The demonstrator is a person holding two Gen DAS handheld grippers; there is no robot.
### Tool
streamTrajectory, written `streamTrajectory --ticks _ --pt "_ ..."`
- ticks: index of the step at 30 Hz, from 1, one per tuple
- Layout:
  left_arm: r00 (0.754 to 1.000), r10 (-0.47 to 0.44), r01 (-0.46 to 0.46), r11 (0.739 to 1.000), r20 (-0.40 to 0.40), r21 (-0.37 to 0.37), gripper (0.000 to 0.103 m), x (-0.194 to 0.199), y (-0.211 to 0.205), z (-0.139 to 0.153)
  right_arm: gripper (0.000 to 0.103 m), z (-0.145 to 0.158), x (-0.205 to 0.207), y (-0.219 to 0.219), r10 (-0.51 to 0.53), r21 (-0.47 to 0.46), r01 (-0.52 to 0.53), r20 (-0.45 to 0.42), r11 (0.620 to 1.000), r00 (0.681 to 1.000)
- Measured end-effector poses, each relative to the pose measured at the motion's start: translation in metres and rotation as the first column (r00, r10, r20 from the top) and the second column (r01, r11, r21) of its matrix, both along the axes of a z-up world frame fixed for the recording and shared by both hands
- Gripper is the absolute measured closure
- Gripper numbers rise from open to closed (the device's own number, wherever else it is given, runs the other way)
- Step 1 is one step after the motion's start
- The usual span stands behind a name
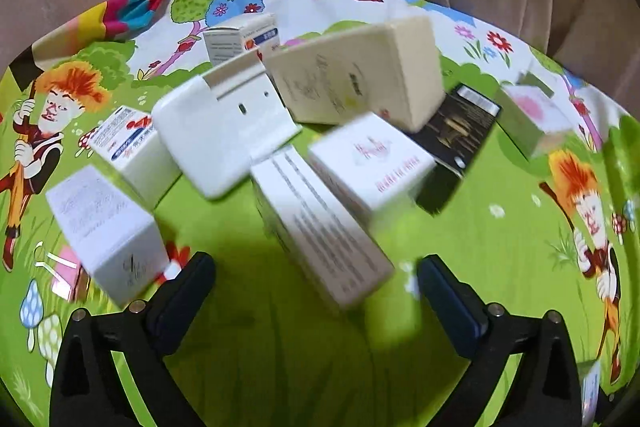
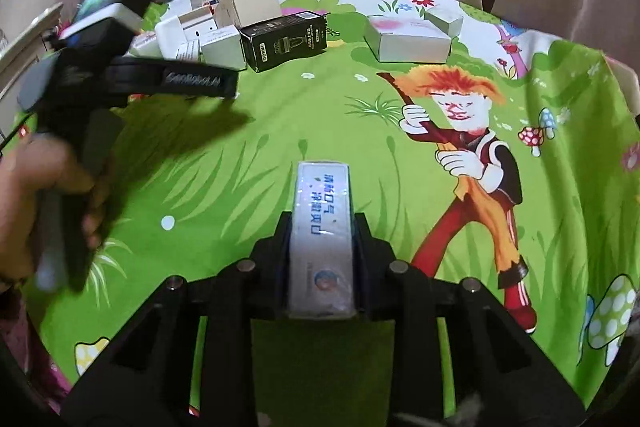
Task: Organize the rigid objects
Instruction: 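Grasp a white medicine box with the left tool while the right tool grasps a blue-printed box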
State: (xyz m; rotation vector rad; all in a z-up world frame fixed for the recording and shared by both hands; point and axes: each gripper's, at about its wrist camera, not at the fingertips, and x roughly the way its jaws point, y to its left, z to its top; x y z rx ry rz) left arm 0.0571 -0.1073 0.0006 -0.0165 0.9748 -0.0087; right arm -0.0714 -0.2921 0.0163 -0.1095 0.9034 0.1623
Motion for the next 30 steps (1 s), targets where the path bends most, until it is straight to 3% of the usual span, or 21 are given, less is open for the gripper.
streamTrajectory --ticks 1,2,3,4,7,10,13,15,16,17,18,21,24,25,27,30 --pt "1.0 -0.016 0.016 1.0 0.011 -0.005 0.008 -0.004 0.002 0.001 0.07 0.0 0.0 -0.003 -0.001 0.016 0.001 -0.002 1.0 1.0" --pt "0.998 -0.041 0.041 0.999 0.039 -0.004 0.043 -0.009 0.004 0.003 0.07 -0.001 0.001 -0.002 -0.001 0.019 0.002 -0.003 1.0 1.0" --pt "0.993 -0.092 0.092 0.996 0.077 0.002 0.069 -0.02 0.007 0.007 0.07 -0.001 0.0 -0.001 -0.002 0.018 0.002 -0.003 1.0 1.0" --pt "0.99 -0.114 0.114 0.993 0.08 0.005 0.074 -0.026 0.009 0.008 0.07 0.0 0.001 -0.001 -0.002 0.014 0.002 -0.002 1.0 1.0" --pt "0.982 -0.165 0.17 0.984 0.091 -0.058 0.077 -0.057 0.029 0.009 0.07 0.0 0.0 0.0 -0.003 0.009 0.003 -0.001 1.0 1.0" --pt "0.974 -0.206 0.213 0.974 0.097 -0.073 0.076 -0.09 0.041 0.01 0.07 0.0 -0.001 0.0 -0.004 0.008 0.004 -0.001 1.0 1.0" --pt "0.971 -0.22 0.228 0.97 0.095 -0.08 0.072 -0.094 0.041 0.011 0.07 0.0 -0.002 0.001 -0.005 0.004 0.005 -0.001 1.0 1.0" --pt "0.974 -0.21 0.215 0.975 0.086 -0.054 0.049 -0.082 0.036 0.011 0.07 0.0 -0.002 0.001 -0.005 0.004 0.005 -0.001 1.0 1.0" --pt "0.977 -0.197 0.2 0.979 0.077 -0.038 0.026 -0.074 0.034 0.01 0.07 0.0 -0.002 0.001 -0.005 0.004 0.005 -0.001 1.0 1.0" --pt "0.979 -0.193 0.195 0.98 0.065 -0.031 0.016 -0.067 0.03 0.009 0.07 0.001 -0.002 0.001 -0.005 0.004 0.005 -0.001 1.0 1.0" --pt "0.979 -0.199 0.2 0.979 0.049 -0.034 0.016 -0.058 0.028 0.007 0.07 0.0 -0.002 0.001 -0.005 0.005 0.005 -0.001 1.0 1.0" --pt "0.974 -0.222 0.222 0.975 0.044 0.005 0.019 -0.048 0.019 0.006 0.069 0.001 -0.001 0.0 -0.005 0.008 0.005 -0.002 1.0 1.0" --pt "0.958 -0.278 0.277 0.961 0.076 0.017 0.054 -0.057 0.012 0.008 0.068 0.0 -0.001 -0.001 -0.004 0.011 0.004 -0.003 1.0 1.0" --pt "0.951 -0.297 0.295 0.955 0.087 0.032 0.075 -0.06 0.009 0.009 0.068 0.0 0.0 -0.001 -0.003 0.01 0.003 -0.003 1.0 1.0" --pt "0.946 -0.309 0.3 0.949 0.097 0.094 0.077 -0.07 -0.001 0.01 0.068 0.0 0.0 0.002 -0.003 -0.003 0.003 0.0 1.0 1.0" --pt "0.94 -0.327 0.318 0.943 0.101 0.097 0.077 -0.08 -0.005 0.011 0.071 0.0 -0.001 0.004 0.0 -0.019 0.0 0.005 1.0 1.0"
